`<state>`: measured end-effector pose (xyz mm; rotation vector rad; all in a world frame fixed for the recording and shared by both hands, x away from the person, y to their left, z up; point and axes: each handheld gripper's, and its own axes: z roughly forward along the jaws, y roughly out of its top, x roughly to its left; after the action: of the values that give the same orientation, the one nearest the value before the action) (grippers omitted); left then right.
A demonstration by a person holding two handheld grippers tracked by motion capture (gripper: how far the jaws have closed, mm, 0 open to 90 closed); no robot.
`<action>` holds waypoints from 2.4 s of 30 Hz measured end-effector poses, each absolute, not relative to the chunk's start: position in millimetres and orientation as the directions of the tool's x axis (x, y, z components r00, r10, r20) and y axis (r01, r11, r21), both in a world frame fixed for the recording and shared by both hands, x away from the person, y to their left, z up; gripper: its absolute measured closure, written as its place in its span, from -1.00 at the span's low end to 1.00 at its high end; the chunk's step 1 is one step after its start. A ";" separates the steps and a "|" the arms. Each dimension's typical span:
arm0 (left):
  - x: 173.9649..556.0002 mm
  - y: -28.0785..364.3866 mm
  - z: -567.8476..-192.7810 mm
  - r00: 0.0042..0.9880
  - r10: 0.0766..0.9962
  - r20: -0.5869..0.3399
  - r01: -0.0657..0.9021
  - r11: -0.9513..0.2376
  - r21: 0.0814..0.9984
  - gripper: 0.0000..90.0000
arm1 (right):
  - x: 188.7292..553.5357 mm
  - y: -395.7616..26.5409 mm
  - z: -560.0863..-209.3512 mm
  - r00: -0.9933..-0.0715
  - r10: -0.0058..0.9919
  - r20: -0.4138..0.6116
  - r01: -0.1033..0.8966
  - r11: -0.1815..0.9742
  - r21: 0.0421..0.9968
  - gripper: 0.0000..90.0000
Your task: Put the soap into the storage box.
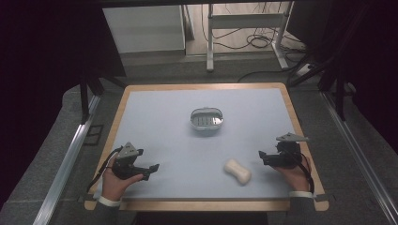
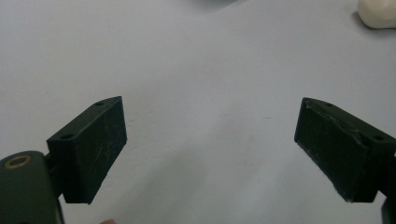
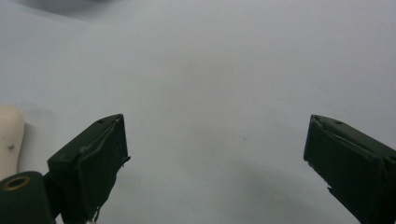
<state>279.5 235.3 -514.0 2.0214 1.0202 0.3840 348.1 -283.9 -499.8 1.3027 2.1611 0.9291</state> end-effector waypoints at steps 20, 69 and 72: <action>278.8 236.9 -512.3 0.623 0.776 -0.095 0.527 -0.327 0.784 -0.78 | 347.0 -285.4 -498.7 -0.460 0.886 -0.057 0.571 0.344 0.745 -0.79; 275.1 242.4 -506.1 0.626 0.769 -0.128 0.538 -0.307 0.785 -0.80 | 339.5 -234.9 -451.0 -0.648 0.760 -0.042 0.550 0.506 0.665 -0.48; 275.0 242.5 -506.0 0.627 0.769 -0.128 0.538 -0.308 0.785 -0.80 | 339.6 -231.4 -449.6 -0.656 0.754 -0.040 0.552 0.515 0.656 -0.47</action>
<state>275.0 242.5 -506.0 1.9963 1.0260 0.3422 339.6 -231.4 -449.6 1.0893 2.4393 0.8879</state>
